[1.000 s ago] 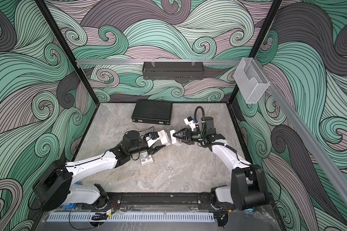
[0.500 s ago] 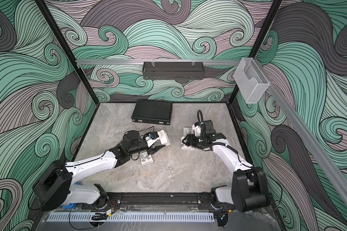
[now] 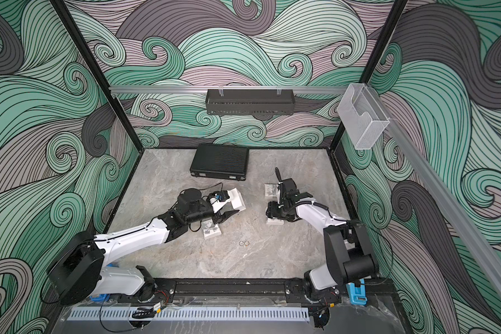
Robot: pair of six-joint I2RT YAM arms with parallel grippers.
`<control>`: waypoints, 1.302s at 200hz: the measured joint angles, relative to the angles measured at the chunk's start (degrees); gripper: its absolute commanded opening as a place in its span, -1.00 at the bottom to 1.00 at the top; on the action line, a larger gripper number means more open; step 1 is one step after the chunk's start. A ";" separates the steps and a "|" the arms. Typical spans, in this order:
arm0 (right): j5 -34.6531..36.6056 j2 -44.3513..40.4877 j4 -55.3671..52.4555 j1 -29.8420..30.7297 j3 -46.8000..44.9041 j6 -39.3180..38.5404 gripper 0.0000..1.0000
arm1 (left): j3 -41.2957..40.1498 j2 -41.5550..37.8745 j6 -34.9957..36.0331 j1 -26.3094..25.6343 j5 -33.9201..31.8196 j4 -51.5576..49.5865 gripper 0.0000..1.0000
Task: Take the rings out of the lift-off lid box
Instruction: Place the lid at the center of the board, then place the jewelry box at the center of the board.
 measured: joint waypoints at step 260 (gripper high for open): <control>-22.16 -19.65 1.42 -0.87 10.36 0.85 0.86 | 0.17 0.00 -0.02 0.00 0.26 0.00 0.13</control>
